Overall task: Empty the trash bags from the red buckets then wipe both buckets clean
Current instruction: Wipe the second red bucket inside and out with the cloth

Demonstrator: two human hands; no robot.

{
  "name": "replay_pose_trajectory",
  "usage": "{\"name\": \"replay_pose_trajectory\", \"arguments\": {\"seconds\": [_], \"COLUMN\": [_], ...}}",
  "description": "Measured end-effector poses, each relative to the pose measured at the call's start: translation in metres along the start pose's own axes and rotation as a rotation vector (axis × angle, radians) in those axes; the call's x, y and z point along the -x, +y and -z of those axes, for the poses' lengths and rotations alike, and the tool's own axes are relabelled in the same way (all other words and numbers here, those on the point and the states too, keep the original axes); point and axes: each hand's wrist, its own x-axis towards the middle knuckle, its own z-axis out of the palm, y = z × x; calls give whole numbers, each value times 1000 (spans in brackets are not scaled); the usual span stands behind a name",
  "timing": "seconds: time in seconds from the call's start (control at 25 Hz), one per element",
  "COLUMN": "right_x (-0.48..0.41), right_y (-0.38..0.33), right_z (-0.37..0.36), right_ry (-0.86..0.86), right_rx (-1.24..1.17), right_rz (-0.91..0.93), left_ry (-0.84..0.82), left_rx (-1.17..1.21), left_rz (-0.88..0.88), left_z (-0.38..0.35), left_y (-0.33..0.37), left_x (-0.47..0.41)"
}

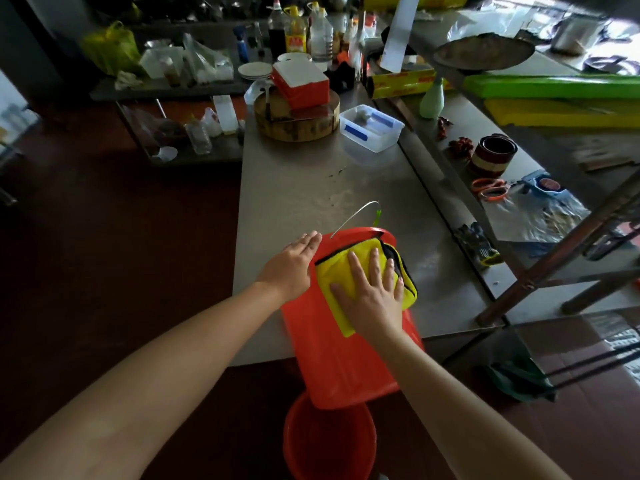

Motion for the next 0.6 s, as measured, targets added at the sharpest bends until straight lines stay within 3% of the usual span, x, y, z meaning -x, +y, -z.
{"name": "replay_pose_trajectory", "arguments": {"seconds": [0.28,0.4,0.6], "right_x": [109,115,107], "right_y": [58,56,52], "right_z": [-26,-25,-21], "right_ry": [54,34,-9], "right_rx": [36,34,1], "right_rz": [-14,-44,-89], "left_ry": [11,5,-18], "left_rx": [-120,-200,-228], "left_rz": [-9,-85,-37], "left_z": [1,-4,-15], "left_y": [9,32,43], "left_x": [-1,-17,-29]}}
